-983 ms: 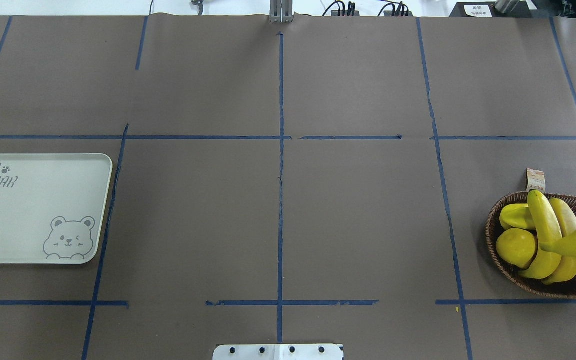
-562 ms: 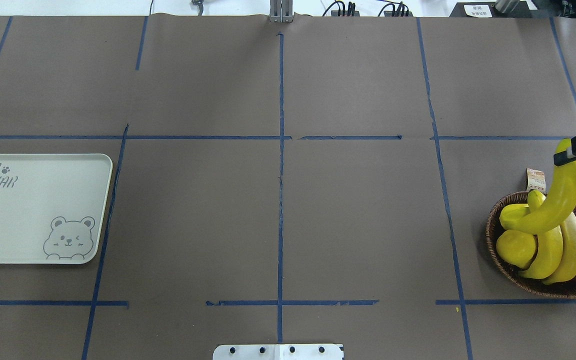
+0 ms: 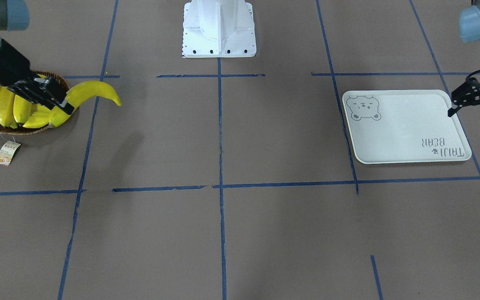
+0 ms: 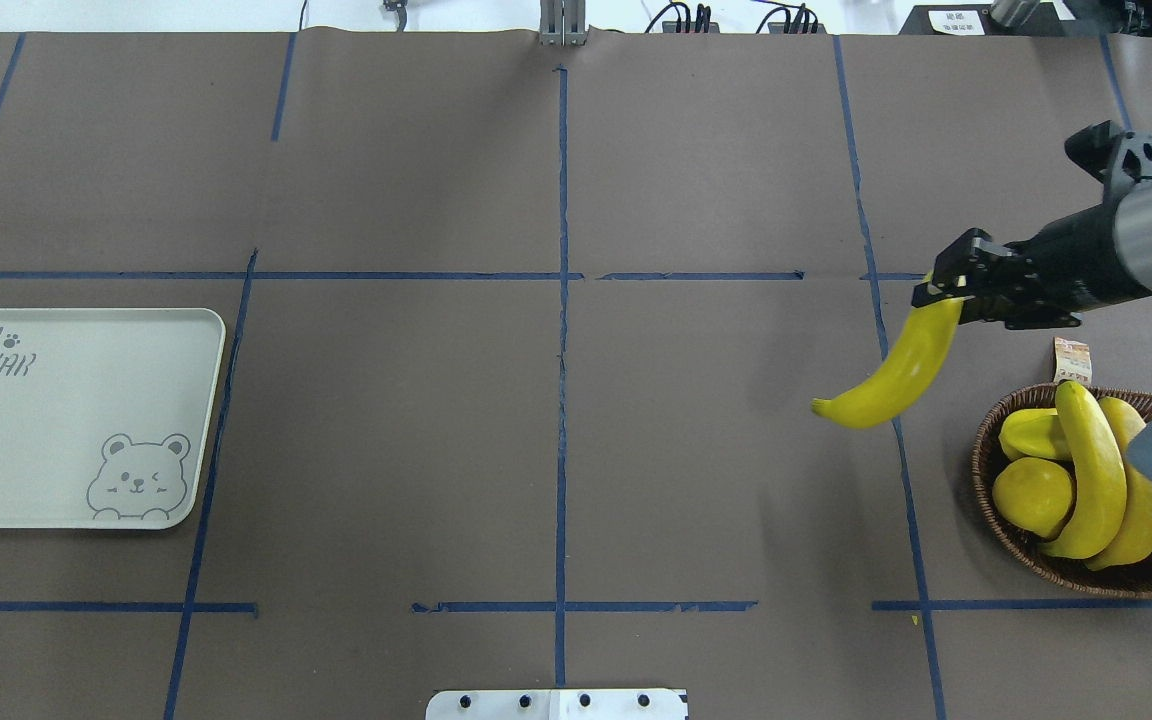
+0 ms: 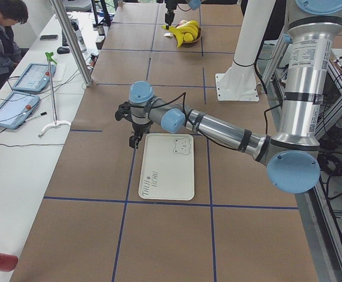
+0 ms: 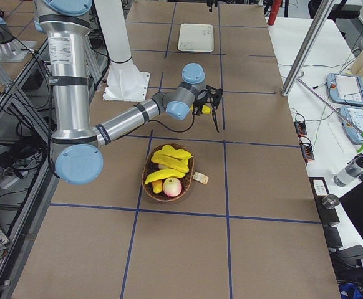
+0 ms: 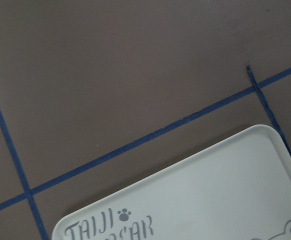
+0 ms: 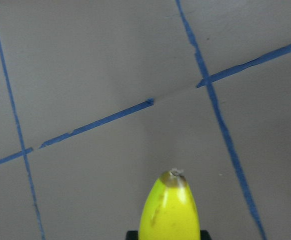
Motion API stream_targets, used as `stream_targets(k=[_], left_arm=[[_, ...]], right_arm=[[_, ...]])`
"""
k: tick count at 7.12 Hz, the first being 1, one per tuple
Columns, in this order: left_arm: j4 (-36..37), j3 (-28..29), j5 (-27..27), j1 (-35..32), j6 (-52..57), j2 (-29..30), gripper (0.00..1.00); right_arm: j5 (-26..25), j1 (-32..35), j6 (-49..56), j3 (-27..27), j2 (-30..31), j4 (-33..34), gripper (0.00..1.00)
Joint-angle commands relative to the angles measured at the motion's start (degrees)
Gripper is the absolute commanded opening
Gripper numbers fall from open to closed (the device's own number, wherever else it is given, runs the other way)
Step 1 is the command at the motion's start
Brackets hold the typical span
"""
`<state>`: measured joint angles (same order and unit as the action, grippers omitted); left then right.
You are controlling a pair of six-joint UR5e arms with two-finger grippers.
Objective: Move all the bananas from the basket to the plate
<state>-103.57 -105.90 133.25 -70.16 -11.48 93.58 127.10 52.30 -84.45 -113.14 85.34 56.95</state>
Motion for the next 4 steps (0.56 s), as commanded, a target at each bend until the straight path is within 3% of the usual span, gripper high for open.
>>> stream_targets(k=[1,3,4], left_arm=[[-13.2,-0.4,0.5,10.4,-14.4,3.3,1.0],[-19.2,1.2,0.8,20.3,-31.5,12.4,0.99],[-22.7,0.9,0.5,24.3,-35.5,14.3,0.99]], right_arm=[[-4.5,-6.7,-6.9,3.3,-8.9,-1.6,0.02],[-5.5,-9.9,-7.0,6.7,-13.8,-5.4,0.03],[-8.0,-11.7,-9.6,9.6,-14.1,-13.4,0.03]])
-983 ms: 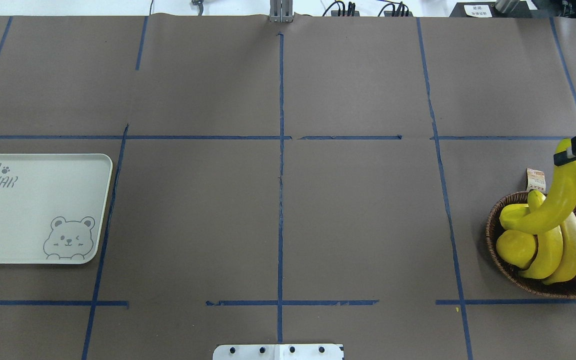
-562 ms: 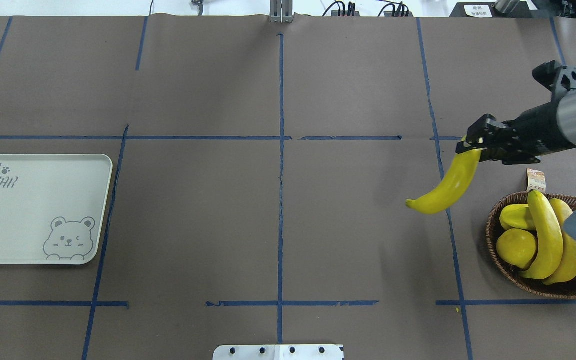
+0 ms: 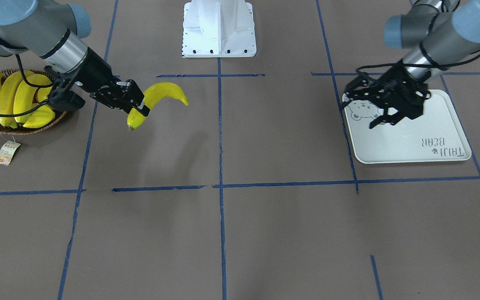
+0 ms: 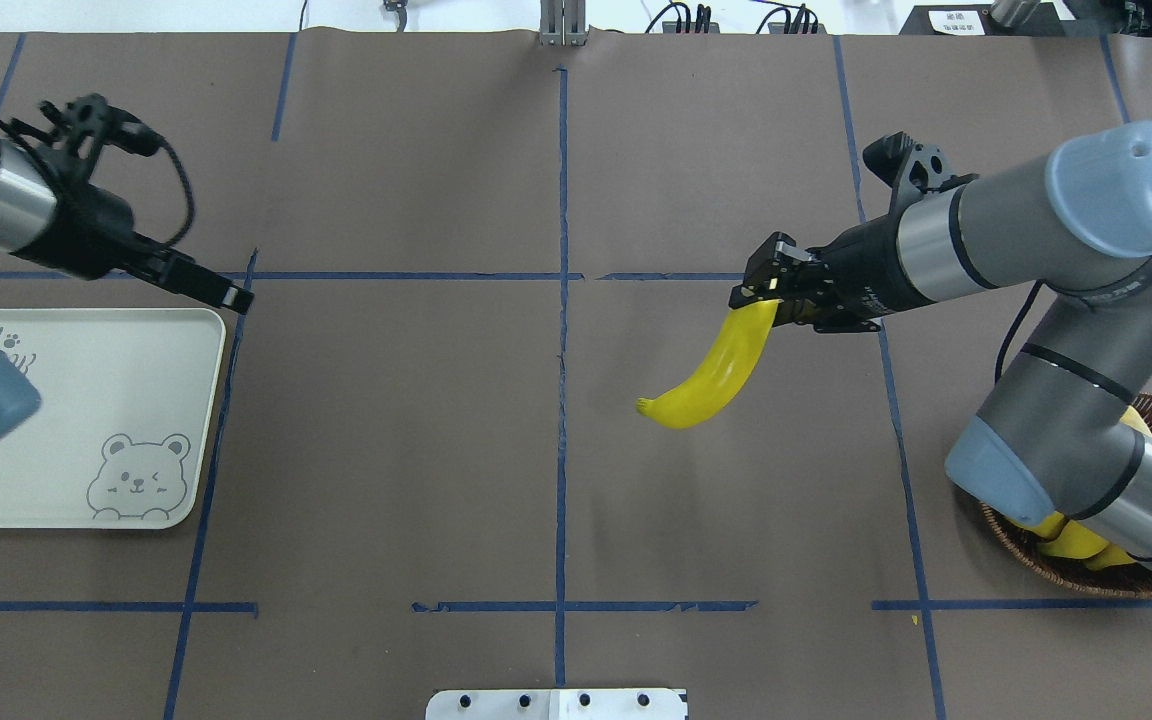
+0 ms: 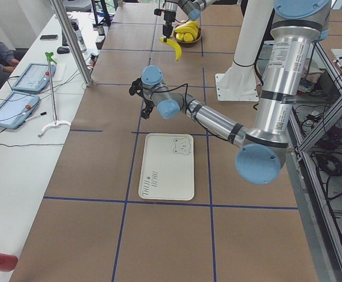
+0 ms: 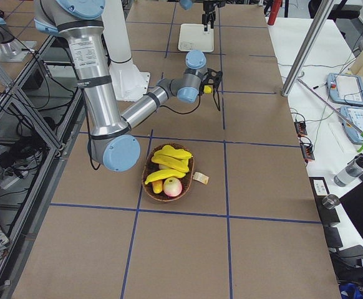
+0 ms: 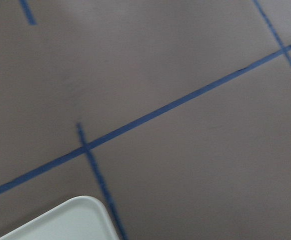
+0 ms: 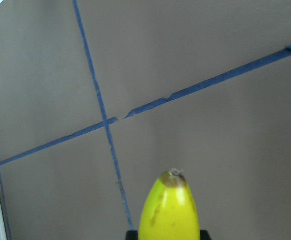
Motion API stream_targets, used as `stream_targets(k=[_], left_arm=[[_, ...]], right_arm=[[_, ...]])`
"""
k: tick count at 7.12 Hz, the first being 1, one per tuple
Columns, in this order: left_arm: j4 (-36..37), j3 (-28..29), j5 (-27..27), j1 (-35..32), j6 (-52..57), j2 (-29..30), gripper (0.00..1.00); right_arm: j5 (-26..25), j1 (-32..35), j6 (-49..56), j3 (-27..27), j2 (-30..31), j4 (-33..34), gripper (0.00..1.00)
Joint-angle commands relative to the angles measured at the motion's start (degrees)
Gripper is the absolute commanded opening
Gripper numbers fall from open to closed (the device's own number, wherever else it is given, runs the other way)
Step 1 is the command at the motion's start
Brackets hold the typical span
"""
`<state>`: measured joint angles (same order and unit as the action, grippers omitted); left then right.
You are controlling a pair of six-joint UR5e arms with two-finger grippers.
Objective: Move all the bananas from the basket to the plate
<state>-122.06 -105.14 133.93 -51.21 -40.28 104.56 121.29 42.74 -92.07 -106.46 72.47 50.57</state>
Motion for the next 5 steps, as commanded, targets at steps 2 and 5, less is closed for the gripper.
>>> stream_targets(k=[2,5], left_arm=[[-11.9,0.4,-0.7,10.0,-16.7,7.2,0.99],[-14.0,0.4,-4.9,16.7,-16.6,12.4,0.99]], right_arm=[[-6.5,-5.4,-6.7,8.0,-4.4,-15.1,0.03],[-6.5,-7.0,-12.3,10.2,-8.7,-15.1,0.04]])
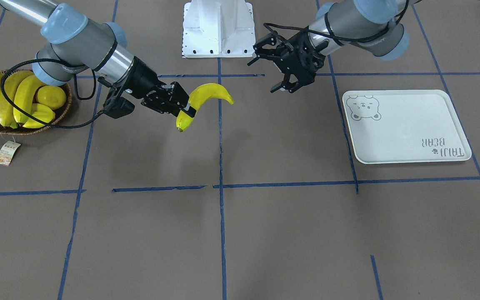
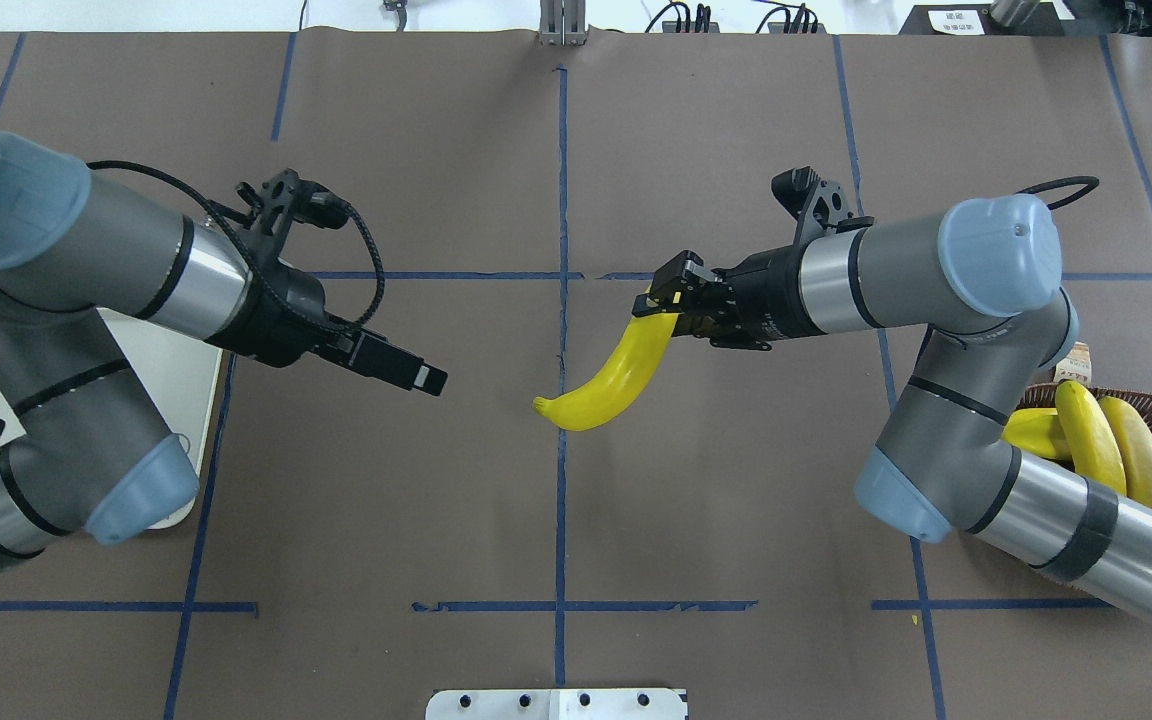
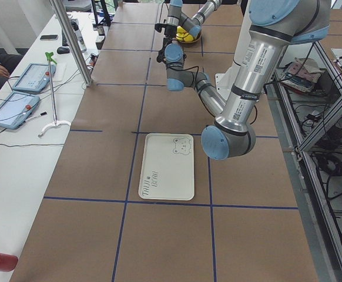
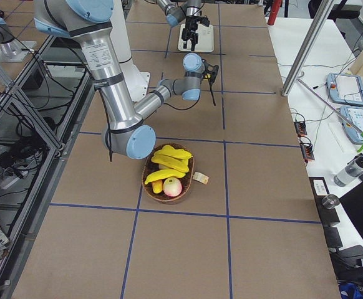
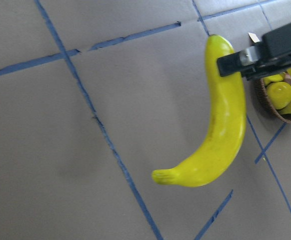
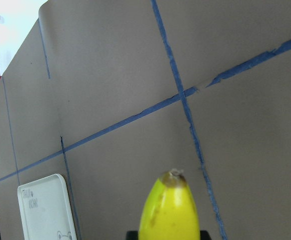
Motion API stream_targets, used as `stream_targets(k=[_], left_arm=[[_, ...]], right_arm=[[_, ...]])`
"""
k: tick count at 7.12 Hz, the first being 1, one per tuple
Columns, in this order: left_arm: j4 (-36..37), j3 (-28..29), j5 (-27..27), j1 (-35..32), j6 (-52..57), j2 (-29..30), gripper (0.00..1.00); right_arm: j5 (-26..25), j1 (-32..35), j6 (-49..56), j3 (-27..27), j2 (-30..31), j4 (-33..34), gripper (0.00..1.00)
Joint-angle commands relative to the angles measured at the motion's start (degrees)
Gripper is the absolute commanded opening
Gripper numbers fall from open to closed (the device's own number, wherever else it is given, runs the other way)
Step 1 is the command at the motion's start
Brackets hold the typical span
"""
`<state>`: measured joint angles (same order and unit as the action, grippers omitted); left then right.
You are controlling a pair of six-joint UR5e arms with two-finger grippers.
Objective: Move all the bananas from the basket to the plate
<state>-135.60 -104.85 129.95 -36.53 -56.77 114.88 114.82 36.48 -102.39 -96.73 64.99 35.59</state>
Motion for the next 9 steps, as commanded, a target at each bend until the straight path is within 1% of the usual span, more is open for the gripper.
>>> stream_targets(k=[1,3,6,9], left_arm=[[-0.5,0.7,-1.7,3.0,-0.1,3.2,0.99],[-0.5,2.0,-3.4,4.2,-0.1,4.4,0.99],[-0.5,3.4,-3.5,4.2,0.2,5.0,0.99],[-0.5,5.1,-3.5,5.1,0.3,5.2,0.99]], right_arm=[[-0.1,-1.3,-2.2,0.6,-1.6,-0.1,0.05],[-0.1,-2.4,-2.6,0.5,-2.3,-0.1,0.06],[-0.1,-4.5,-2.7,0.3,-2.3,0.0,0.07],[-0.1,-4.6,-3.0,-0.2,-2.6,-0.2,0.07]])
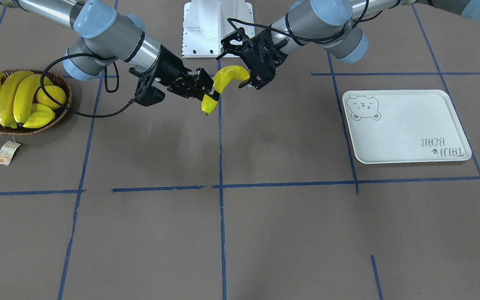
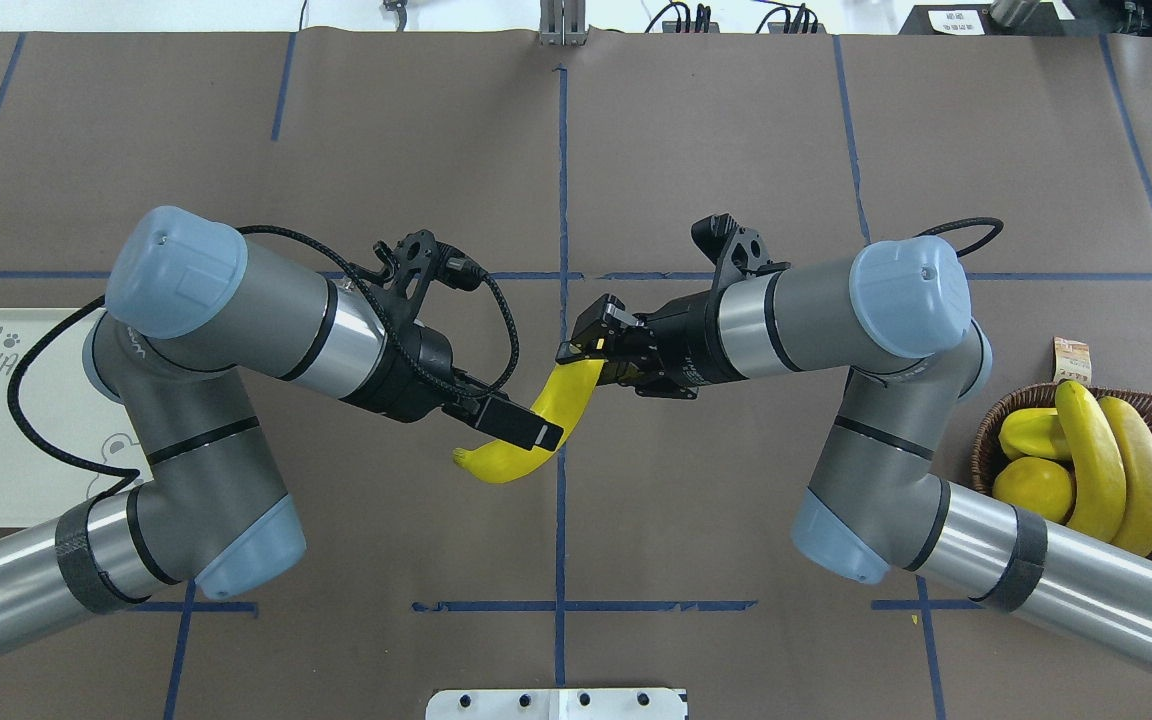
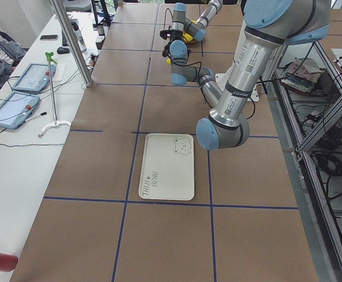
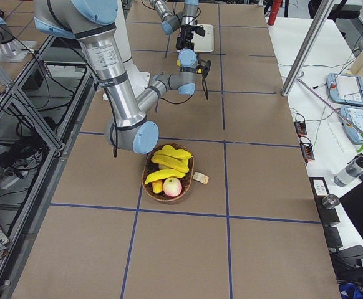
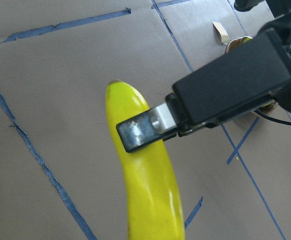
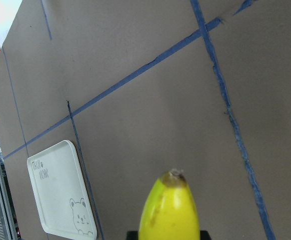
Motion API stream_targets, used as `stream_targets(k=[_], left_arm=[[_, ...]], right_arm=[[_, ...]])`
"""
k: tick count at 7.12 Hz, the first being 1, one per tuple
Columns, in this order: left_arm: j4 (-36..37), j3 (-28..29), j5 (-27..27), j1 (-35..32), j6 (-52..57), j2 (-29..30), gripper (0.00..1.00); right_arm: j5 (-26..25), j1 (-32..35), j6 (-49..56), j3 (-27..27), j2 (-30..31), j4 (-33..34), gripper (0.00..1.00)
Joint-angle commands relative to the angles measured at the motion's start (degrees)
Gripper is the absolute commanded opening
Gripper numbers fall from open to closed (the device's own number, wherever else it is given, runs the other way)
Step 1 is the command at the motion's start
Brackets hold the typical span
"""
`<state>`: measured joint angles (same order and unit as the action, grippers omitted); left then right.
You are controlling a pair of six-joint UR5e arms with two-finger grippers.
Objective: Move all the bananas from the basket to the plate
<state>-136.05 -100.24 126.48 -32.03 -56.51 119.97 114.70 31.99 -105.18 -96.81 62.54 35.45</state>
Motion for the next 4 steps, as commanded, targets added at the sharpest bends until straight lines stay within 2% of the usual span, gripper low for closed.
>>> stream_targets(k=[1,3,4], left_arm=[[0.0,0.6,0.0,1.3,0.1,0.2,0.99],[0.0,0.7,-0.3,2.2,0.1,0.2,0.97],[0.0,0.6,-0.3,2.2,0.1,0.2,0.79]], right_arm=[[-0.3,0.0,-1.2,-0.1,-0.6,0.0,0.07],[-1.6,0.0,-1.3,0.0,-0.6,-0.1,0.07],[-1.7,0.0,-1.3,-0.1,-0.6,-0.1,0.07]])
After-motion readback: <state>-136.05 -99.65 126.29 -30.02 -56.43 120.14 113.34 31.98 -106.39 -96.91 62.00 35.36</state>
